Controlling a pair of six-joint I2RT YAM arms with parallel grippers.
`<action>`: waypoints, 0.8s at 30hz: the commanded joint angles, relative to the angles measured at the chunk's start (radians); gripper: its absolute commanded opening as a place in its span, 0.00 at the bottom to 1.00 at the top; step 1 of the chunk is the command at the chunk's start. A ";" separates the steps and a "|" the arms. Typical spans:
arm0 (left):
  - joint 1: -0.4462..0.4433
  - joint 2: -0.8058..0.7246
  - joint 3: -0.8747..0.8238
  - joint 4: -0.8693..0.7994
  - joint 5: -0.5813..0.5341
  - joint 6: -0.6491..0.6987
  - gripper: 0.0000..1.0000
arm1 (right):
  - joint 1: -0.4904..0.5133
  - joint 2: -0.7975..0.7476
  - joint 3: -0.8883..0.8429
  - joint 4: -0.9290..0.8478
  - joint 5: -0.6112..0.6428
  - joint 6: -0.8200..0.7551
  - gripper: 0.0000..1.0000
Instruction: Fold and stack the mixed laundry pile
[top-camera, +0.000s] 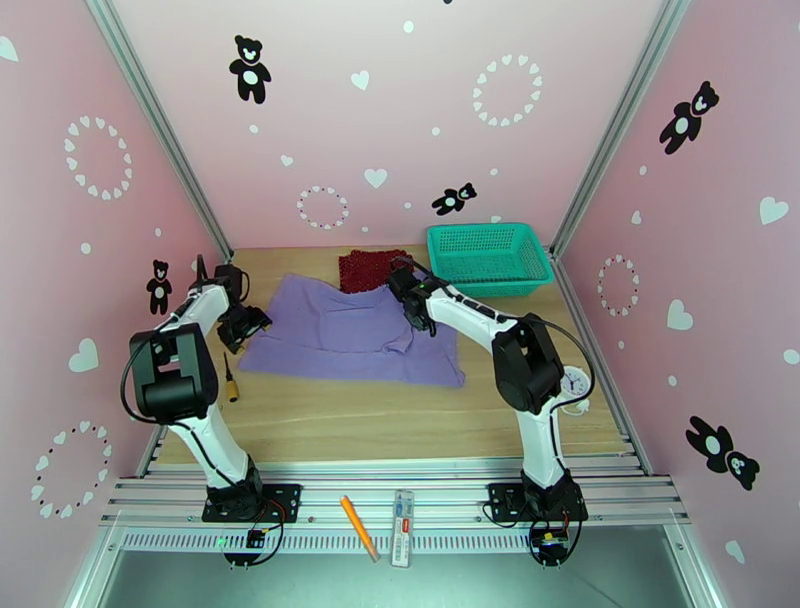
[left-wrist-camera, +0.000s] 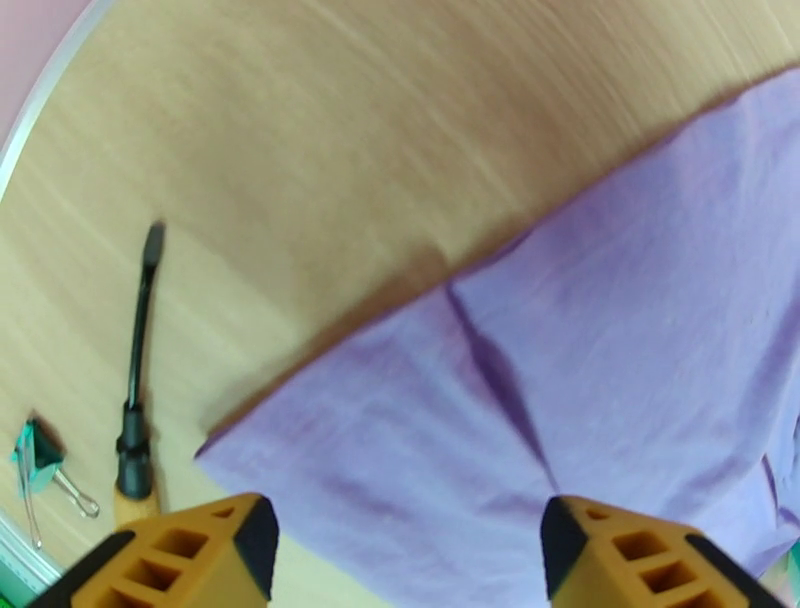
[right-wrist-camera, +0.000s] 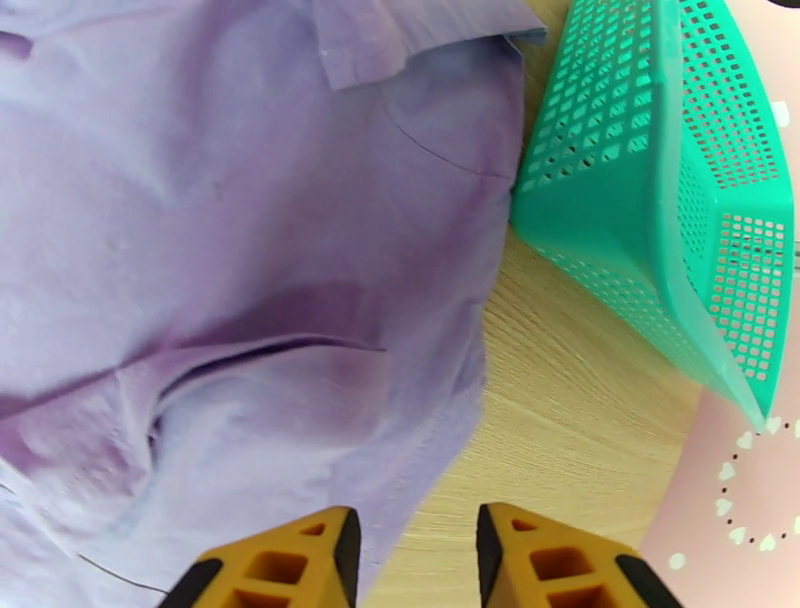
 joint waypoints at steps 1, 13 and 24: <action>-0.005 -0.049 -0.045 -0.002 -0.015 0.020 0.68 | 0.020 -0.071 -0.047 0.000 -0.104 0.043 0.27; -0.077 0.007 -0.085 0.051 0.010 -0.001 0.00 | 0.100 -0.071 -0.115 -0.118 -0.423 0.220 0.20; -0.088 0.055 -0.104 0.085 -0.004 -0.004 0.00 | 0.106 0.025 -0.042 -0.139 -0.400 0.238 0.14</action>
